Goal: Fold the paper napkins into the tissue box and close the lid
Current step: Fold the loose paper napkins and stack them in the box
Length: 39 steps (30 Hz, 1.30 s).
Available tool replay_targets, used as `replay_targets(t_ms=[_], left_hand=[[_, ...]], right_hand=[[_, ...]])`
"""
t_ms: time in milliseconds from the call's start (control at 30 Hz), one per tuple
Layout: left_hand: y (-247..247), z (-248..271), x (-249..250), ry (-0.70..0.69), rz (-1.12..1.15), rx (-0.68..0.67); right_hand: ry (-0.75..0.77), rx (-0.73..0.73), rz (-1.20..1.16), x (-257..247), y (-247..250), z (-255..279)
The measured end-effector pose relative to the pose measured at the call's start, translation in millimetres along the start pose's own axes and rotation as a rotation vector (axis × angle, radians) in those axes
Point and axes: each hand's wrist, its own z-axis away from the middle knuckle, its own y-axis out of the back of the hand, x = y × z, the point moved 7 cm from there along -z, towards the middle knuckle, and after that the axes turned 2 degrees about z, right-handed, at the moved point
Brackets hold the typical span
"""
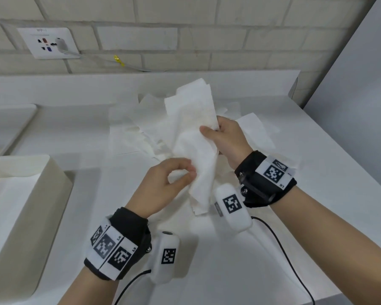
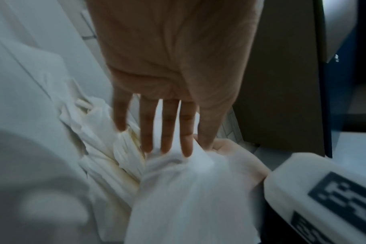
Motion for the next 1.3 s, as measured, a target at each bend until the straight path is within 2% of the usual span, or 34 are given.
replay_targets(t_ms=[167,267,400,567,700,833,900,1033,1133,1300], left_hand=[[12,-7,-19,0.237,0.168,0.103],[15,-10,-6,0.210,0.408,0.111],[23,-14,-6,0.214,0.507,0.244],[27,-13,-6,0.188,0.434,0.277],[27,-10,-3,0.145,0.353,0.258],[40,-11,-18,0.175,0.418,0.387],[53,-9,-27,0.188,0.463,0.463],[77,-3,-25,0.107,0.366,0.541],[76,-5,-14,0.058,0.247,0.517],[56,-9,-1,0.074,0.285,0.443]], right_hand=[[-0.044,-0.081,-0.235,-2,-5,5],[-0.039,-0.148,-0.290,-3,-11,8],[-0.065,-0.198,-0.284,0,-17,12],[-0.184,-0.251,-0.369,3,-21,11],[-0.229,-0.193,-0.442,5,-16,8],[-0.143,-0.004,-0.364,4,4,4],[-0.091,0.028,-0.356,1,11,4],[-0.007,-0.027,-0.411,-9,15,9],[0.075,-0.099,-0.446,-18,8,12],[0.179,-0.199,-0.396,-30,-5,19]])
